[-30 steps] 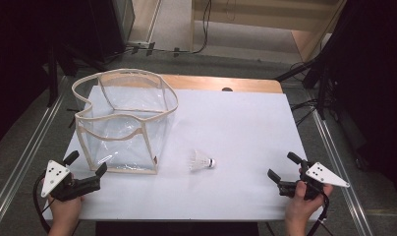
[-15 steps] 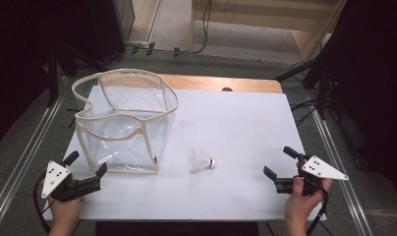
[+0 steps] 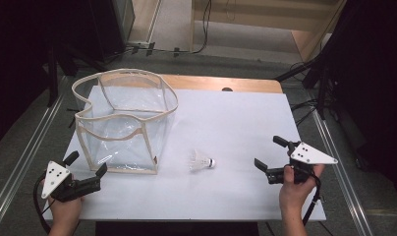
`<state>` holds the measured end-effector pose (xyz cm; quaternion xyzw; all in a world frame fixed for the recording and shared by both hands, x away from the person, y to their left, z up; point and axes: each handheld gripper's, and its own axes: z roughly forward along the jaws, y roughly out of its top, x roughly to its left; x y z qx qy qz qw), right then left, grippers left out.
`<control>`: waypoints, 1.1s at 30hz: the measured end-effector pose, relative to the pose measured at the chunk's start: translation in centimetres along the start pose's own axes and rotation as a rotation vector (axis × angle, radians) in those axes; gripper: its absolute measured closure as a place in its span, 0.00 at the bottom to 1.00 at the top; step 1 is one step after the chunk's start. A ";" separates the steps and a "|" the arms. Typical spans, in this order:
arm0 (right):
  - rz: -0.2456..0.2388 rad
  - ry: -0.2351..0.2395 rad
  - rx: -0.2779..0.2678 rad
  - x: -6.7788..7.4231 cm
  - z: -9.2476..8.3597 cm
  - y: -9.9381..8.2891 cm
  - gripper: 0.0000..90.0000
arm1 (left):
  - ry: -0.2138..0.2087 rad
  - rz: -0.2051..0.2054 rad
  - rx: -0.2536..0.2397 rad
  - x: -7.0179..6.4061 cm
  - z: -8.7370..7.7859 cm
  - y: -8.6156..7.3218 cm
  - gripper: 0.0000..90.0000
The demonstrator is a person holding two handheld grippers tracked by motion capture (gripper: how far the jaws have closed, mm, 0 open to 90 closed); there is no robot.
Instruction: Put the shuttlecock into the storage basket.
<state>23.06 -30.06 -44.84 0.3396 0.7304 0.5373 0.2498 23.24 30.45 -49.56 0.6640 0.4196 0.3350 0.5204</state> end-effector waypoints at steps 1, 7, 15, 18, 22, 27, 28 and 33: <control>-0.008 0.013 0.005 -0.1 0.4 0.4 0.00 | -0.001 0.001 0.000 0.0 0.0 0.0 0.00; -0.034 0.052 0.030 -0.1 1.7 1.3 0.07 | 0.000 0.001 0.000 0.0 0.0 0.0 0.00; -0.069 0.124 0.081 0.2 3.6 2.8 0.07 | 0.000 -0.002 -0.002 0.0 0.0 0.0 0.00; -0.091 0.149 0.102 0.3 4.3 3.3 0.07 | 0.000 -0.002 -0.001 0.0 0.0 0.0 0.00; -0.105 0.185 0.149 0.5 5.4 3.8 0.07 | -0.001 -0.002 -0.002 0.0 0.0 0.0 0.00; -0.126 0.234 0.189 0.7 6.6 4.2 0.16 | -0.001 -0.003 -0.004 0.0 0.0 0.0 0.00; -0.134 0.244 0.197 0.7 6.9 4.3 0.16 | -0.002 -0.003 -0.003 0.0 0.0 0.0 0.00; -0.165 0.276 0.252 1.0 8.0 4.6 0.16 | -0.001 -0.003 -0.004 0.0 0.0 0.0 0.00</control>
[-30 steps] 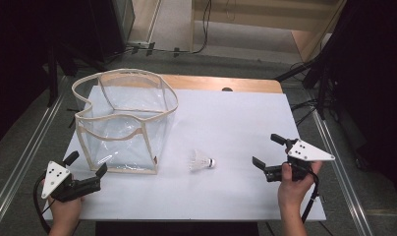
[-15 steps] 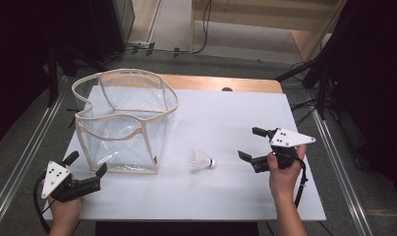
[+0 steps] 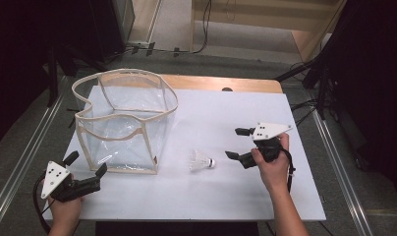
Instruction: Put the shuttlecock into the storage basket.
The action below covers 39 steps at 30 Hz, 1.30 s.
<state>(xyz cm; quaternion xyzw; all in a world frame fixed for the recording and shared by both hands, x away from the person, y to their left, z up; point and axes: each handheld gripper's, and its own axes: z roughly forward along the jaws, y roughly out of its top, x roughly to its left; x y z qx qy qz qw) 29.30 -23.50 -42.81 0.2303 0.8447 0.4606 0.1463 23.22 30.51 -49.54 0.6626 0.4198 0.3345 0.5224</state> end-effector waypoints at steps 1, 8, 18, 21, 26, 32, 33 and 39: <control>-0.014 0.004 0.024 -0.1 0.5 0.3 0.16 | -0.001 0.001 0.000 0.0 0.0 0.0 0.00; -0.049 0.058 0.086 -0.2 1.7 1.3 0.22 | -0.002 0.001 -0.001 0.0 0.0 0.0 0.00; -0.117 0.116 0.190 -0.1 3.3 2.2 0.22 | -0.005 0.005 -0.003 0.0 0.0 0.0 0.00; -0.135 0.120 0.215 0.0 3.6 2.3 0.23 | -0.006 0.006 -0.002 0.0 0.0 0.0 0.00; -0.149 0.138 0.268 0.0 4.3 2.2 0.26 | -0.008 0.009 -0.001 0.0 0.0 0.0 0.00; -0.156 0.159 0.334 0.2 5.2 2.2 0.31 | -0.010 0.008 -0.003 -0.1 0.0 0.0 0.00; -0.163 0.167 0.356 0.3 5.6 2.2 0.33 | -0.010 0.008 -0.003 -0.1 0.0 0.0 0.00; -0.163 0.164 0.414 0.5 6.7 2.1 0.35 | -0.008 0.002 -0.005 0.1 -0.1 0.0 0.00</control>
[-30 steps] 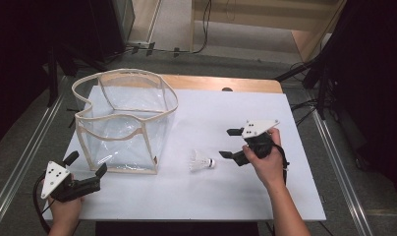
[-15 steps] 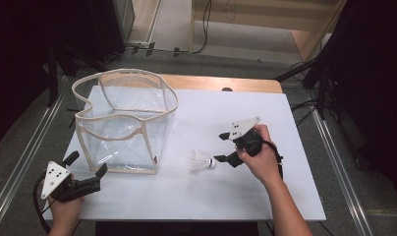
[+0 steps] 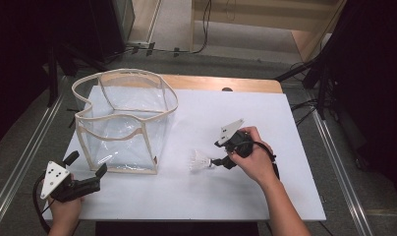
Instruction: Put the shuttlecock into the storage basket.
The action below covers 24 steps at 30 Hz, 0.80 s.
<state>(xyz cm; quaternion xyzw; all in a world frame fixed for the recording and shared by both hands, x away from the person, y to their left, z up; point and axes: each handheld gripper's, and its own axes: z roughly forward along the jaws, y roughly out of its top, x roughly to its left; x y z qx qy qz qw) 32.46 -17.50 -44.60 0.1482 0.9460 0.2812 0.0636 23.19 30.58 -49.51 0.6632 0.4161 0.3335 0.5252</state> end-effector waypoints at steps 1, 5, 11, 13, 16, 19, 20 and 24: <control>0.034 -0.016 0.038 0.0 0.2 0.1 0.37 | -0.001 0.001 0.000 0.0 0.0 0.0 0.00; 0.055 -0.031 0.058 -0.1 0.6 0.2 0.37 | -0.007 0.005 -0.004 0.0 0.0 0.0 0.00; 0.075 -0.009 0.084 0.0 1.1 0.4 0.40 | -0.008 0.008 -0.004 -0.1 0.0 0.0 0.00; 0.081 -0.005 0.092 0.0 1.2 0.4 0.40 | -0.008 0.009 -0.005 -0.1 0.0 0.0 0.00; 0.081 0.017 0.118 0.1 1.8 0.6 0.42 | -0.008 0.009 -0.004 -0.1 0.0 0.0 0.00; 0.069 0.021 0.134 0.2 2.2 0.7 0.43 | -0.008 0.010 -0.003 -0.1 0.0 0.0 0.00; 0.062 0.020 0.153 0.2 2.4 0.8 0.43 | -0.007 0.010 -0.003 -0.1 0.0 0.0 0.00; 0.064 0.037 0.175 0.4 2.9 0.9 0.45 | -0.007 0.010 -0.003 -0.1 0.0 0.0 0.00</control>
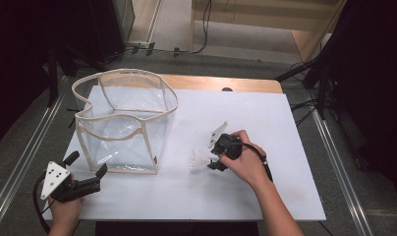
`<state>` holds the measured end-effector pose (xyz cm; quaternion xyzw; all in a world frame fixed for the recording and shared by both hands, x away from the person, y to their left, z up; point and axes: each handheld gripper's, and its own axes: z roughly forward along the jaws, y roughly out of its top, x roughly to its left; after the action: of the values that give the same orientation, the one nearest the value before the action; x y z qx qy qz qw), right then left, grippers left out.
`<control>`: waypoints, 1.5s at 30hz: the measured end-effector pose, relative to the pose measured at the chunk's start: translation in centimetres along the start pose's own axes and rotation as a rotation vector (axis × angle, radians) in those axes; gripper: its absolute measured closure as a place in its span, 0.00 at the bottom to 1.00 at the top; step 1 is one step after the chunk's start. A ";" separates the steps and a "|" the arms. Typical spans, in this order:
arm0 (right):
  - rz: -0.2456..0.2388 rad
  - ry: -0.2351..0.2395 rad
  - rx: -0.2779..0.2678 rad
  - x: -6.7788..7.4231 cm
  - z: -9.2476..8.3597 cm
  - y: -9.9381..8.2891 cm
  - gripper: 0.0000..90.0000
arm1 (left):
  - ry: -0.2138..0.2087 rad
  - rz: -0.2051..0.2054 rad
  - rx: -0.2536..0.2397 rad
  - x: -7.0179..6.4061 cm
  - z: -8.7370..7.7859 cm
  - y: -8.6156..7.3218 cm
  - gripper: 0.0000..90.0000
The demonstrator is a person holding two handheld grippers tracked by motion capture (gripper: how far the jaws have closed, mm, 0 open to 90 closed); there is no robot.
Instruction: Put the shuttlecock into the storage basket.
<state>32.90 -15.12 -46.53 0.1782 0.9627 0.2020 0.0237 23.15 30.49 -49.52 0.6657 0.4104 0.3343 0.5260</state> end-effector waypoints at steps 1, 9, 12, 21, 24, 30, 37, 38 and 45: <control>-0.017 0.001 -0.001 0.0 0.1 0.1 0.45 | 0.001 0.000 0.000 0.0 0.0 0.0 0.00; -0.010 -0.013 0.062 0.1 0.8 0.3 0.52 | 0.000 0.000 0.000 0.0 0.0 0.0 0.00; -0.016 -0.014 0.073 0.1 1.0 0.4 0.53 | 0.000 -0.001 0.000 0.0 0.0 0.0 0.00; -0.021 0.003 0.107 0.1 1.6 0.6 0.58 | 0.001 -0.003 0.000 0.0 0.0 0.0 0.00; -0.034 0.005 0.112 0.1 1.9 0.7 0.65 | 0.001 -0.001 0.001 0.0 0.0 0.0 0.00; -0.020 -0.005 0.122 0.0 1.9 0.7 0.68 | 0.003 -0.003 0.002 0.0 0.0 0.0 0.00; 0.010 0.002 0.066 -0.3 1.4 0.5 0.68 | 0.003 -0.004 0.002 0.0 0.0 0.0 0.00; 0.027 0.002 0.051 -0.3 1.1 0.5 0.68 | 0.004 -0.004 0.002 0.0 0.0 0.0 0.00; 0.067 -0.017 -0.030 -0.5 0.2 0.1 0.69 | 0.004 -0.005 0.002 0.0 0.0 0.0 0.00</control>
<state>33.40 -15.13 -46.72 0.2116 0.9529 0.2154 0.0279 23.16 30.50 -49.51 0.6643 0.4136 0.3340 0.5254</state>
